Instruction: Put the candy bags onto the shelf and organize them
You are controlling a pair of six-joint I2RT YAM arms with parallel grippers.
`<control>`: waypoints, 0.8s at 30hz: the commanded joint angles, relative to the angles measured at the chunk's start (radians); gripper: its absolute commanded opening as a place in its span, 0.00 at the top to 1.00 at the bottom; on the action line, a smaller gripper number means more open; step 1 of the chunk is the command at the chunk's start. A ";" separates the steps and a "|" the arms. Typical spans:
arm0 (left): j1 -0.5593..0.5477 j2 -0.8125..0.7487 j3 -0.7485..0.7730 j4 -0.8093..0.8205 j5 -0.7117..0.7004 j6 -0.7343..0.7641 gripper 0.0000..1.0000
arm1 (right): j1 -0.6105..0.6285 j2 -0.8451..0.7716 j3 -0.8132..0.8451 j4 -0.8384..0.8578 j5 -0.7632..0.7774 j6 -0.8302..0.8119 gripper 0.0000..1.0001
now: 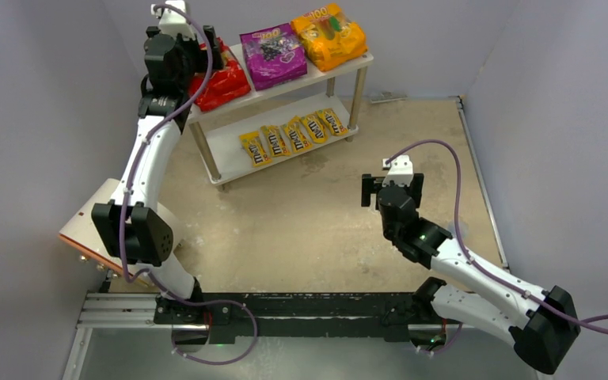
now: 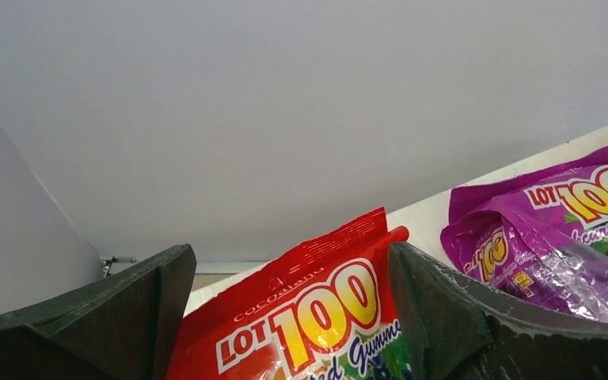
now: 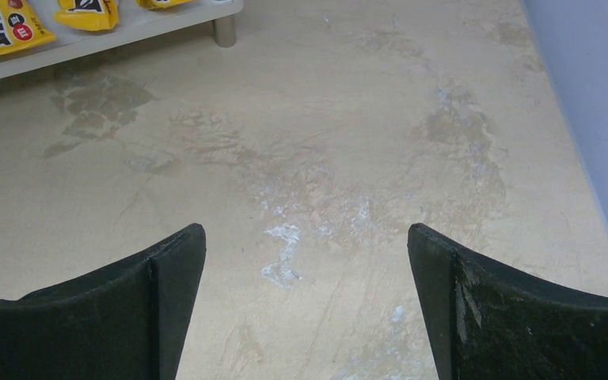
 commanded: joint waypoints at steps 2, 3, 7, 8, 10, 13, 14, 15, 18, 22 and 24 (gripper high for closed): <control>0.012 0.047 0.143 -0.166 -0.036 -0.013 0.04 | 0.001 -0.006 0.037 0.013 -0.005 -0.011 0.01; 0.012 0.054 0.177 -0.182 -0.032 -0.017 0.04 | 0.000 -0.006 0.036 0.012 -0.004 -0.010 0.01; 0.011 0.098 0.388 -0.284 0.022 -0.051 0.04 | 0.001 -0.006 0.037 0.013 -0.010 -0.011 0.01; 0.011 0.107 0.434 -0.305 0.042 -0.063 0.04 | 0.001 -0.006 0.037 0.014 -0.011 -0.011 0.01; 0.011 0.118 0.513 -0.329 0.056 -0.081 0.04 | 0.001 -0.009 0.036 0.013 -0.013 -0.011 0.01; 0.009 0.113 0.597 -0.380 0.102 -0.120 0.03 | 0.001 -0.016 0.036 0.012 -0.014 -0.009 0.01; 0.009 0.099 0.601 -0.394 0.121 -0.139 0.03 | 0.001 -0.020 0.034 0.013 -0.015 -0.007 0.01; 0.007 0.077 0.589 -0.401 0.155 -0.156 0.03 | 0.001 -0.024 0.033 0.014 -0.015 -0.005 0.01; -0.046 -0.036 0.451 -0.366 0.200 -0.192 0.02 | 0.001 -0.041 0.023 0.023 -0.017 0.005 0.01; -0.156 -0.231 0.115 -0.243 0.236 -0.247 0.02 | 0.001 -0.075 0.011 0.027 -0.021 0.034 0.01; -0.217 -0.303 -0.009 -0.211 0.257 -0.269 0.02 | 0.001 -0.100 -0.004 0.034 -0.028 0.049 0.01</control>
